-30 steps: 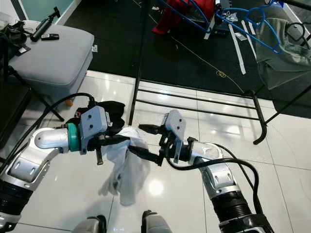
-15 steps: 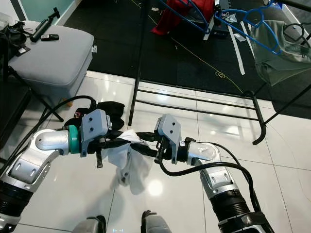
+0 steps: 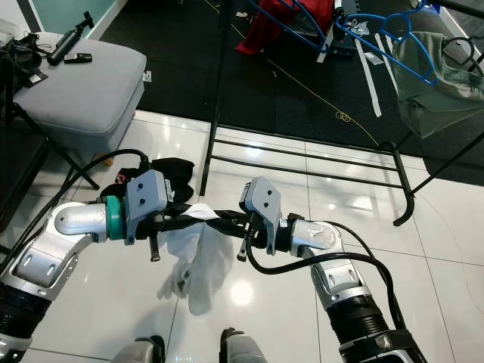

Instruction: Hang hanger

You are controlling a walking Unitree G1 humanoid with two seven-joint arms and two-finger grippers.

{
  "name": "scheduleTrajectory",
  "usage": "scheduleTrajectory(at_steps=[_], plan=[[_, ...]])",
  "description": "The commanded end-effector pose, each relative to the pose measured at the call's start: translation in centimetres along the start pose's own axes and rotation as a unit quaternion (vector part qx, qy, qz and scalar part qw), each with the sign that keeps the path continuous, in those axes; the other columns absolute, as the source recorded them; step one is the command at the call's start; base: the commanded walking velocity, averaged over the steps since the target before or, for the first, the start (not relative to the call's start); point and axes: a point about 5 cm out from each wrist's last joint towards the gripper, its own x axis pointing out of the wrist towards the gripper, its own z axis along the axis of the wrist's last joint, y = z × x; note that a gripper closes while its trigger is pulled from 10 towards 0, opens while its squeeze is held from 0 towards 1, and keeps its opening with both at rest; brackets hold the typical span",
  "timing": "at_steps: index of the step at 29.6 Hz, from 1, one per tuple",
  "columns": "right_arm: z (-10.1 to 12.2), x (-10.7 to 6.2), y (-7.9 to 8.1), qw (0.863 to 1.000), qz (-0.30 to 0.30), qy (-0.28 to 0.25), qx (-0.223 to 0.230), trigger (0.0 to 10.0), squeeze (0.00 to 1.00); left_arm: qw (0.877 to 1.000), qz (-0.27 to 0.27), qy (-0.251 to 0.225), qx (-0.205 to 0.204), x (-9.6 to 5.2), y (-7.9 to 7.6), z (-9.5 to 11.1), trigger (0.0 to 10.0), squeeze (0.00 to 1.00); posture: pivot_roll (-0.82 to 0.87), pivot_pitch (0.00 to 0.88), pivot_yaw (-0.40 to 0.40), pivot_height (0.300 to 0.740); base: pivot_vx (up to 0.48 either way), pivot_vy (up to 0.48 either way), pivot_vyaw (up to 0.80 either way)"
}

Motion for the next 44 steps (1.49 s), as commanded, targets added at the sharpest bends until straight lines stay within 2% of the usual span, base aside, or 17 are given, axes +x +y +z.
scheduleTrajectory(at_steps=[1,16,17,18,19,24,25,26,30,33,34,38,40,44], plan=[[0.0,-0.1,0.1,1.0,-0.002,-0.006,-0.002,0.0,0.0,1.0,-0.017,-0.018,0.004,0.4,-0.6,0.6,0.0,0.0,-0.01,0.095,-0.061,0.74,0.0,0.0,0.0],[0.5,-0.1,-0.2,1.0,-0.014,-0.023,-0.005,0.0,0.0,1.0,-0.017,-0.012,0.01,0.3,-0.5,0.5,0.0,0.0,-0.01,0.098,-0.059,0.74,0.0,0.0,0.0],[0.5,-0.2,-0.3,1.0,-0.016,-0.024,-0.006,0.0,0.0,1.0,-0.011,-0.011,0.014,0.3,-0.4,0.5,1.1,0.0,-0.01,0.098,-0.059,0.74,0.0,0.0,0.0],[0.6,-0.2,-0.3,1.0,-0.018,-0.024,-0.007,0.0,0.0,1.0,-0.006,-0.01,0.017,0.3,-0.3,0.5,1.1,0.0,-0.01,0.098,-0.059,0.74,0.0,0.0,0.0],[0.6,-0.2,-0.4,0.999,-0.021,-0.025,-0.007,0.0,0.0,1.0,0.003,-0.008,0.019,0.4,-0.2,0.5,10.0,0.0,-0.01,0.098,-0.06,0.74,0.0,0.0,0.0],[0.7,-0.3,-0.7,0.999,-0.028,-0.029,-0.009,0.0,0.0,1.0,0.008,0.005,0.012,0.4,0.2,0.2,10.0,0.0,-0.01,0.1,-0.061,0.74,0.0,0.0,0.0],[0.7,-0.3,-0.7,0.999,-0.028,-0.029,-0.01,0.0,0.0,1.0,0.006,0.006,0.011,0.4,0.2,0.2,10.0,0.55,-0.01,0.1,-0.061,0.74,0.0,0.0,0.0],[0.8,-0.3,-0.8,0.999,-0.03,-0.031,-0.01,0.0,0.0,1.0,0.013,0.007,0.006,0.2,0.4,0.1,10.0,1.0,-0.01,0.1,-0.06,0.74,0.0,0.0,0.0],[0.8,-0.3,-0.8,0.999,-0.033,-0.032,-0.01,0.0,0.0,1.0,0.024,0.006,0.0,0.1,0.7,0.1,10.0,1.0,-0.01,0.1,-0.06,0.74,0.0,0.0,0.0],[1.0,-0.4,-1.0,0.999,-0.038,-0.037,-0.01,0.0,0.0,0.999,0.034,0.008,0.01,-0.1,0.9,0.1,10.0,1.0,-0.01,0.103,-0.059,0.74,0.0,0.0,0.0],[1.0,-0.4,-1.1,0.998,-0.04,-0.038,-0.011,0.0,0.0,0.999,0.035,0.009,0.013,-0.2,1.0,0.1,10.0,0.0,-0.01,0.104,-0.058,0.74,0.0,0.0,0.0],[1.2,-0.6,-1.2,0.998,-0.044,-0.04,-0.011,0.0,0.0,0.999,0.037,0.014,0.013,-0.6,1.2,-0.1,10.0,0.0,-0.01,0.106,-0.058,0.74,0.0,0.0,0.0],[1.1,-0.8,-1.4,0.998,-0.047,-0.033,-0.014,0.0,0.0,0.998,0.049,0.027,0.014,-1.5,2.0,-0.4,10.0,0.0,-0.01,0.11,-0.059,0.74,0.0,0.0,0.0],[1.0,-0.9,-1.5,0.998,-0.049,-0.026,-0.017,0.0,0.0,0.998,0.058,0.034,0.015,-2.1,2.5,-0.6,10.0,0.0,-0.01,0.112,-0.06,0.74,0.0,0.0,0.0]])
